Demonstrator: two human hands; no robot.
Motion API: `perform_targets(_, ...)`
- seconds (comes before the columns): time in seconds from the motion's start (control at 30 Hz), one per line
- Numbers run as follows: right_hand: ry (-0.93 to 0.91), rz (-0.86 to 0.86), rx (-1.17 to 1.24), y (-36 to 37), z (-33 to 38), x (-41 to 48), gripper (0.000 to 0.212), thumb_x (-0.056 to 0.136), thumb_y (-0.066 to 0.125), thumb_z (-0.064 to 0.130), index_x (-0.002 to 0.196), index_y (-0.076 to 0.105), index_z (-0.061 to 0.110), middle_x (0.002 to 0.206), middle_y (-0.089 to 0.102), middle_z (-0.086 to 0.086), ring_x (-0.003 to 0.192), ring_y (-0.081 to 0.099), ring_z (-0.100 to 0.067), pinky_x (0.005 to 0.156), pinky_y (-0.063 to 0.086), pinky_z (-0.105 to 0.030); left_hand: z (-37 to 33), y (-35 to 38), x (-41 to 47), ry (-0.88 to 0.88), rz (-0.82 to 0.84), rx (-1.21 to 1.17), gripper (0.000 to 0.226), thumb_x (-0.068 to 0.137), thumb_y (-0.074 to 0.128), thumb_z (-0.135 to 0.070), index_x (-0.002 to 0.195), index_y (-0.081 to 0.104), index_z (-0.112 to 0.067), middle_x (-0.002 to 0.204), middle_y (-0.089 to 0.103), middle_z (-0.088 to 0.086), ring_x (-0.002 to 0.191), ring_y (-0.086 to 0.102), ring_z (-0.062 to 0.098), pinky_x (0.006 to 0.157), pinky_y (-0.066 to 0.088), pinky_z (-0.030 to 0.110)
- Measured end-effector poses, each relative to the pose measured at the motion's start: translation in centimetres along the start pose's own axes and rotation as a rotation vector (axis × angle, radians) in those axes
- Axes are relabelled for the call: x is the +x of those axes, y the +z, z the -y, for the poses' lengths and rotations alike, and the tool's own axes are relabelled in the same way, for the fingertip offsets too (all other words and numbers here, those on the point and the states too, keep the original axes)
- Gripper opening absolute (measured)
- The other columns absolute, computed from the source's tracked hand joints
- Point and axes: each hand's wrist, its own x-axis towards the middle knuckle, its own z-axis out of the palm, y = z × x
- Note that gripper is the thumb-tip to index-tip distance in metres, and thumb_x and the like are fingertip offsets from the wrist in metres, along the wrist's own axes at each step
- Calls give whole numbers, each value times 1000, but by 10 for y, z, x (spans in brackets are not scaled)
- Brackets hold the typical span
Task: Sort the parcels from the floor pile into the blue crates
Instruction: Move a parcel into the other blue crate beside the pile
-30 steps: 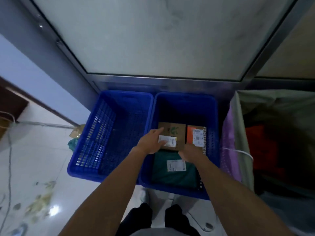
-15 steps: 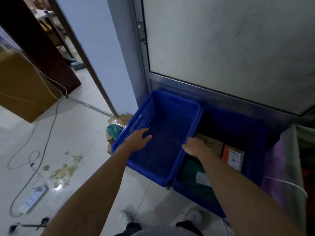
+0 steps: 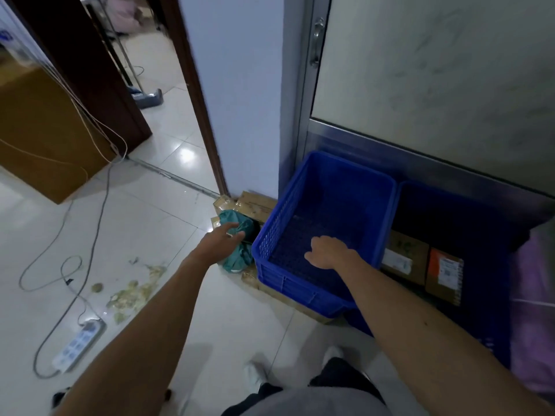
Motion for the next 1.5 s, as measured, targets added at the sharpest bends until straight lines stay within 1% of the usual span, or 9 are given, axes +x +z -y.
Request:
perform_targets(0.13,-7,25,-1,1,32,13,53,103,40,41,143,44,6,143,49,-15,122,52,-32,98,47,-42,13,-16,1,35,-96,3,36,105,48,-36,133,63,-19,129,66,10,109,59,24,88,40,28)
perform_targets(0.3,-34,37,19,6,52,40,49,103,42,40,138,48,7,137,52,-14,119,53,-32,100,46,-46,23,-24,21,27,-84,46,33,103,48,-33,125,67,-19,122,69,7,103,59,21,87,44,30)
perform_targets(0.5,-46,27,103,10,66,92,26,102,44,38,98,51,13,105,59,-7,96,57,-27,84,49,-41,24,-42,66,11,-3,142,32,102,50,-32,122,69,-17,121,69,5,101,58,20,87,44,30)
perform_targets(0.8,-7,-6,224,-12,95,176,35,103,44,37,72,39,22,75,46,2,76,51,-23,56,34,-34,33,-84,153,-22,-10,279,32,101,47,-34,120,70,-22,121,70,4,108,64,26,95,51,38)
perform_targets(0.97,27,15,236,-27,118,203,30,99,44,31,75,48,14,75,50,-4,63,46,-21,52,32,-35,47,-101,190,7,24,348,29,99,51,-37,117,69,-24,117,72,3,106,64,25,93,52,37)
perform_targets(1.07,43,30,255,-28,138,223,27,99,45,32,84,54,11,82,55,-7,74,54,-27,58,37,-36,63,-106,221,22,67,352,30,99,51,-37,118,69,-23,118,72,5,108,64,27,95,51,38)
perform_targets(1.27,166,132,473,2,201,283,32,96,50,40,75,53,15,91,56,-9,87,57,-27,71,42,-33,112,-101,288,37,219,366,42,101,48,-32,141,52,-20,135,63,11,124,57,32,104,44,40)
perform_targets(1.43,384,196,706,54,234,356,46,100,43,47,116,58,7,111,61,-18,105,62,-35,66,38,-31,150,-84,350,109,395,368,36,104,45,-25,136,53,-11,132,62,15,119,59,35,97,44,38)
perform_targets(1.5,434,199,747,79,240,382,42,100,43,48,103,59,9,106,63,-17,96,61,-33,68,38,-32,173,-75,378,117,432,355,35,104,44,-28,134,54,-13,132,64,12,118,60,34,96,45,37)
